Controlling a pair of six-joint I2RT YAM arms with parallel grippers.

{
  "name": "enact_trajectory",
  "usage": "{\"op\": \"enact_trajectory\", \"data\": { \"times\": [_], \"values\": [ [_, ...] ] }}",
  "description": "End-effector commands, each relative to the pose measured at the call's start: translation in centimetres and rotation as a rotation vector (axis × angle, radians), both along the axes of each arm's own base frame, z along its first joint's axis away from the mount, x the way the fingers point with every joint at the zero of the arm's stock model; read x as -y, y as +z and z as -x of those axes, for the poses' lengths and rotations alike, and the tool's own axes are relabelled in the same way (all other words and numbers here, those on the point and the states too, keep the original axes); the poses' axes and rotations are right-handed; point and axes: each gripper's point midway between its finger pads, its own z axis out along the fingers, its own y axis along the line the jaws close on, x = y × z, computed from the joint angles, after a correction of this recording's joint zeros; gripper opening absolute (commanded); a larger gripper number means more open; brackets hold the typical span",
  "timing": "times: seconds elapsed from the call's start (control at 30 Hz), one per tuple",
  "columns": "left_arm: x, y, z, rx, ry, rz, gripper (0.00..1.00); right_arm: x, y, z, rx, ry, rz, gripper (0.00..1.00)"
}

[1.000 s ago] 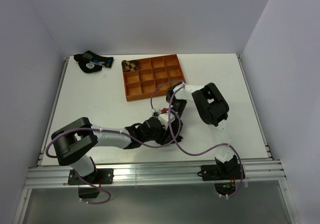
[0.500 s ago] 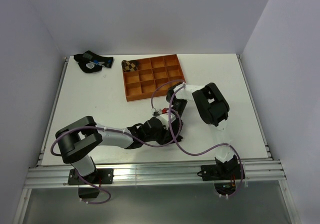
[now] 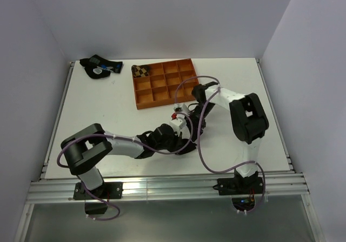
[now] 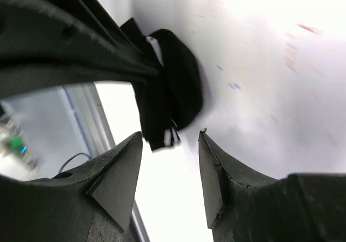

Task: Roll the socks
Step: Roll the sock at the center of the board.

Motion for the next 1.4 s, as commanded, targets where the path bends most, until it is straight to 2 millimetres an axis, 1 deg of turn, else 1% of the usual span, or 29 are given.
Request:
{"op": "enact_trajectory", "data": {
  "times": [0.0, 0.03, 0.1, 0.13, 0.17, 0.23, 0.27, 0.3, 0.33, 0.37, 0.4, 0.47, 0.5, 0.57, 0.6, 0.63, 0.67, 0.7, 0.77, 0.8, 0.87, 0.9, 0.93, 1.0, 1.03, 1.07, 1.1, 1.17, 1.37],
  "values": [
    [-3.0, -3.5, 1.3, -0.104, 0.025, -0.125, 0.0, 0.8, 1.4, -2.4, 0.139, -0.084, -0.026, 0.54],
    [-3.2, -3.7, 1.2, -0.112, 0.035, -0.131, 0.0, 1.0, 2.2, -2.5, 0.17, -0.092, -0.042, 0.54],
    [-3.4, -3.9, 1.2, -0.138, 0.044, -0.138, 0.0, 1.8, 2.4, -2.6, 0.198, -0.125, -0.06, 0.54],
    [-3.6, -4.0, 1.1, -0.149, 0.049, -0.14, 0.0, 2.1, 3.2, -2.8, 0.234, -0.134, -0.075, 0.54],
    [-3.6, -4.1, 1.0, -0.162, 0.054, -0.142, 0.0, 2.6, 3.0, -2.2, 0.239, -0.136, -0.07, 0.53],
    [-3.5, -3.9, 0.9, -0.187, 0.055, -0.134, 0.0, 3.0, 3.7, -2.8, 0.34, -0.148, -0.089, 0.53],
    [-3.5, -3.9, 1.2, -0.209, 0.046, -0.128, 0.0, 3.5, 3.2, -2.1, 0.347, -0.15, -0.077, 0.53],
    [-3.7, -4.1, 1.3, -0.224, 0.049, -0.139, 0.0, 3.5, 3.3, -2.4, 0.391, -0.151, -0.091, 0.53],
    [-3.6, -3.9, 1.0, -0.229, 0.053, -0.134, 0.0, 3.5, 4.0, -2.3, 0.432, -0.151, -0.106, 0.54],
    [-3.6, -3.8, 1.1, -0.24, 0.052, -0.135, 0.0, 3.7, 3.8, -1.8, 0.437, -0.149, -0.11, 0.54],
    [-3.7, -3.8, 1.3, -0.253, 0.05, -0.142, 0.0, 3.5, 4.5, -1.7, 0.463, -0.147, -0.134, 0.54],
    [-3.5, -3.6, 1.4, -0.278, 0.038, -0.134, 0.0, 3.5, 4.6, -1.0, 0.467, -0.131, -0.156, 0.55],
    [-3.4, -3.6, 1.6, -0.292, 0.027, -0.131, 0.0, 3.3, 5.2, -0.8, 0.488, -0.123, -0.186, 0.54],
    [-3.5, -3.6, 1.7, -0.323, 0.023, -0.137, 0.0, 3.2, 5.1, -0.3, 0.522, -0.102, -0.208, 0.56],
    [-3.5, -3.9, 2.1, -0.355, 0.006, -0.143, 0.0, 3.2, 5.6, -0.2, 0.559, -0.093, -0.226, 0.56],
    [-3.7, -3.9, 2.0, -0.377, 0.009, -0.148, 0.0, 3.1, 5.7, -0.1, 0.58, -0.08, -0.235, 0.57],
    [-3.8, -4.0, 2.2, -0.407, 0.008, -0.146, 0.0, 3.2, 5.4, 0.4, 0.593, -0.065, -0.24, 0.57],
    [-3.6, -3.9, 2.8, -0.445, -0.018, -0.132, 0.0, 3.0, 5.9, 0.2, 0.637, -0.056, -0.255, 0.57],
    [-3.9, -4.3, 2.9, -0.507, -0.007, -0.126, 0.0, 2.7, 5.6, 0.8, 0.667, -0.02, -0.261, 0.59],
    [-4.0, -4.4, 2.9, -0.532, -0.005, -0.123, 0.0, 2.4, 6.0, 0.9, 0.697, -0.008, -0.271, 0.59],
    [-4.1, -4.6, 3.3, -0.596, -0.009, -0.108, 0.0, 1.8, 5.3, 1.8, 0.717, 0.029, -0.258, 0.59],
    [-4.1, -4.6, 3.5, -0.619, -0.013, -0.101, 0.0, 1.4, 5.6, 1.5, 0.772, 0.04, -0.266, 0.59],
    [-4.1, -4.6, 3.7, -0.656, -0.028, -0.09, 0.0, 1.3, 4.8, 2.1, 0.778, 0.054, -0.256, 0.59],
    [-4.2, -5.1, 4.2, -0.717, -0.021, -0.094, 0.0, 0.0, 4.8, 2.6, 0.846, 0.105, -0.269, 0.59],
    [-4.2, -5.1, 4.1, -0.734, -0.02, -0.085, 0.0, -0.1, 4.1, 3.3, 0.844, 0.125, -0.265, 0.59],
    [-4.0, -4.8, 4.5, -0.776, -0.037, -0.063, 0.0, -0.3, 3.9, 3.1, 0.875, 0.137, -0.258, 0.59],
    [-4.0, -4.8, 4.6, -0.793, -0.036, -0.058, 0.0, -1.0, 3.7, 3.7, 0.88, 0.172, -0.265, 0.58],
    [-3.9, -4.8, 4.9, -0.854, -0.049, -0.041, 0.0, -1.3, 3.2, 3.6, 0.905, 0.198, -0.262, 0.58],
    [-4.4, -5.1, 4.7, -0.956, -0.033, -0.02, 0.0, -1.9, 1.7, 3.7, 0.971, 0.262, -0.237, 0.57]
  ]
}}
